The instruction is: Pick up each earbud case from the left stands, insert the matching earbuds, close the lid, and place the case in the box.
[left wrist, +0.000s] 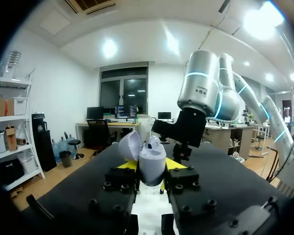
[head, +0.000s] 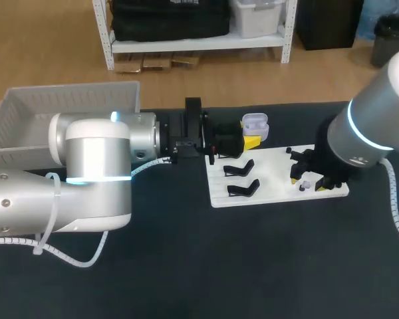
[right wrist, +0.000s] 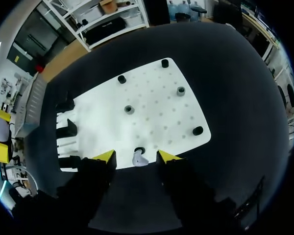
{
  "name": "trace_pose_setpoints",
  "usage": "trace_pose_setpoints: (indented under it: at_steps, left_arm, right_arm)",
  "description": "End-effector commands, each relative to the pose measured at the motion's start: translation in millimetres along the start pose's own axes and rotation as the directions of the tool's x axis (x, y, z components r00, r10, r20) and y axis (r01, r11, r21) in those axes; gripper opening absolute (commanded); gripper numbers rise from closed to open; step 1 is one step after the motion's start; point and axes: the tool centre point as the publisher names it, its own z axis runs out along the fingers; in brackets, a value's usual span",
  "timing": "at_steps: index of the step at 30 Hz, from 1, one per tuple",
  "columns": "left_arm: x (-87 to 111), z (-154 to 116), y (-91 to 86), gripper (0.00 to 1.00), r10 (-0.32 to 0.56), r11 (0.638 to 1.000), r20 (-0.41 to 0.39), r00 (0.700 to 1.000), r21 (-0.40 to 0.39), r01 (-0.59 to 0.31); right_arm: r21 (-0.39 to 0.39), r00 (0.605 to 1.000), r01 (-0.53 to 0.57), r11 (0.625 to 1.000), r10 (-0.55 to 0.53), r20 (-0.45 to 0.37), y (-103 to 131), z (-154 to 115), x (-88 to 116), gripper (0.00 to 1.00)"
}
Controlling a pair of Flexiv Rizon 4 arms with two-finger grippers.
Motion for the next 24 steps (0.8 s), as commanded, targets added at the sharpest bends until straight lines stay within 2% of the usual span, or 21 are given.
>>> trace_pose_setpoints:
  at_steps: [1,5,10,11,18,24]
  left_arm:
    - [1.8,0.5,-1.3,0.0,0.005,1.0,0.008,1.0,-0.008,-0.005]
    - [1.8,0.5,-1.3,0.0,0.005,1.0,0.008,1.0,-0.008,-0.005]
    - [1.8,0.5,-1.3,0.0,0.005,1.0,0.008,1.0,-0.008,-0.005]
    - [1.8,0.5,-1.3,0.0,0.005,1.0,0.008,1.0,-0.008,-0.005]
    - [1.8,0.5,-1.3,0.0,0.005,1.0,0.008,1.0,-0.008,-0.005]
    - [1.8,0.5,-1.3,0.0,0.005,1.0,0.008,1.0,-0.008,-0.005]
  right_arm:
    - [-0.007,1.0,0.0,1.0,0.0,0.0,-2.3,0.9,3.2,0.46]
    - [-0.011,1.0,-0.002,1.0,0.002,-0.002,-2.8,2.1,5.7,0.47]
    - [-0.013,1.0,-0.006,1.0,0.006,-0.006,-3.6,3.0,7.0,0.44]
    - [-0.014,1.0,-0.006,1.0,0.006,-0.006,-3.9,3.1,7.5,0.4]
    - [-0.009,1.0,-0.013,1.0,0.013,-0.005,-6.9,3.3,8.1,0.38]
    - [-0.008,1.0,-0.014,1.0,0.014,-0.007,-6.9,4.1,8.5,0.33]
